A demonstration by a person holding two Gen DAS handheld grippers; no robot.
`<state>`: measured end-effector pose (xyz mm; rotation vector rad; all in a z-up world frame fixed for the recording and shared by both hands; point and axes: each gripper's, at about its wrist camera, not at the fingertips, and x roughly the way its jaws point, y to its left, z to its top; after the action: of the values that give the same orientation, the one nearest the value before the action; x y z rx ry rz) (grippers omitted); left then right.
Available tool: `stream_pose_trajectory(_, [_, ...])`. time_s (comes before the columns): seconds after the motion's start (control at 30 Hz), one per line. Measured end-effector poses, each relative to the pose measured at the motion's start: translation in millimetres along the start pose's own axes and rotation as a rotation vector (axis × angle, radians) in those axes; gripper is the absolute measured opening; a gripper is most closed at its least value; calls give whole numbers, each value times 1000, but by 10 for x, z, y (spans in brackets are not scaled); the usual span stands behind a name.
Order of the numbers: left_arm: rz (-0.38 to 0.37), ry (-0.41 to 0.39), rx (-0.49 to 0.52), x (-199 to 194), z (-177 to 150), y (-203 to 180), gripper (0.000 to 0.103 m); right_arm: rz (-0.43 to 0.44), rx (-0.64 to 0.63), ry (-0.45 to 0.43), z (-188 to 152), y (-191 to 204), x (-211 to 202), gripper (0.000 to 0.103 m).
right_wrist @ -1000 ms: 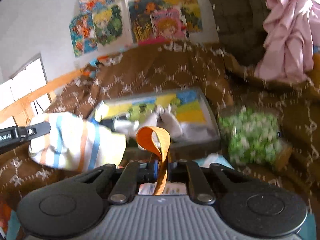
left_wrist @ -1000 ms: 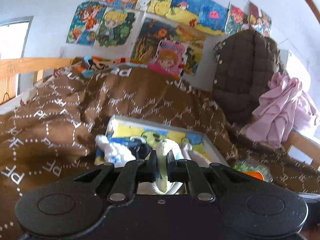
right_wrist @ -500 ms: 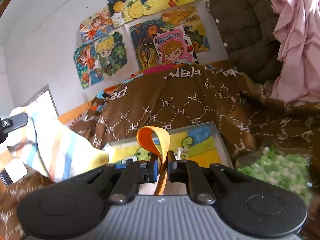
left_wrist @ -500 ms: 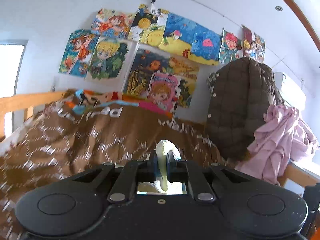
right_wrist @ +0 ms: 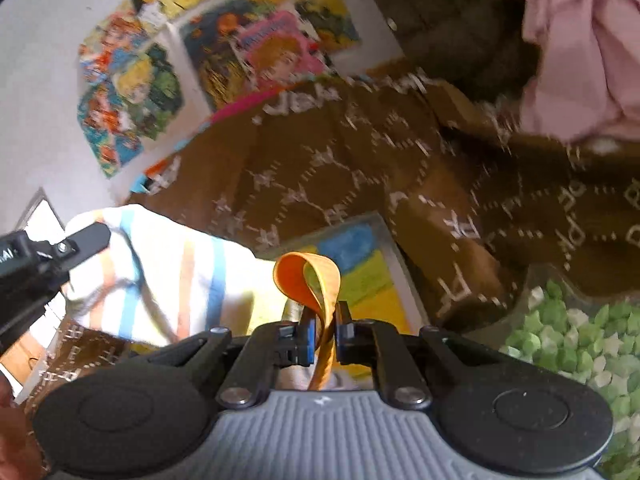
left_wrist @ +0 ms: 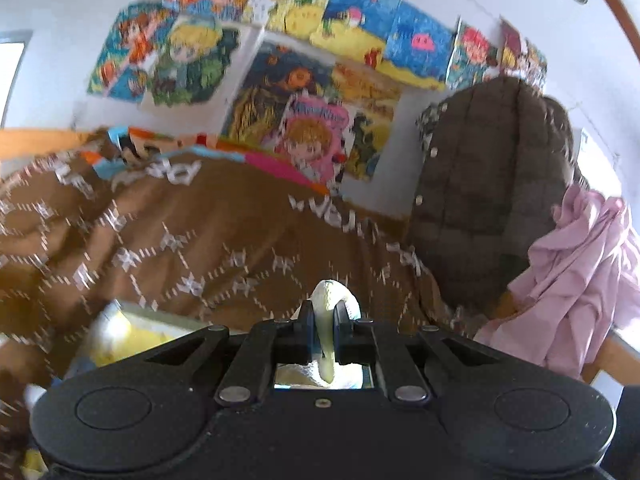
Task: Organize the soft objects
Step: 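Lift the striped pouch and orange strap and carry both into the tray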
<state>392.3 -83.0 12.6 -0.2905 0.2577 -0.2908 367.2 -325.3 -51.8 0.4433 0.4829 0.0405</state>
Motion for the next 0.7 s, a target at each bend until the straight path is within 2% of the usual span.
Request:
stream_pose_trajectory(0.17, [25,86,20,280,-262,6,9,-19,22,64,-11,-102,148,11])
stream_pose_trajectory(0.43, [96,206,-30,497,-488,258,10,-32,-20,70,-10,-3,199,16])
stream_pose_trajectory(0.7, [128,276,-51,530,-580,392,15,-36,-74,59,4,103,173,20])
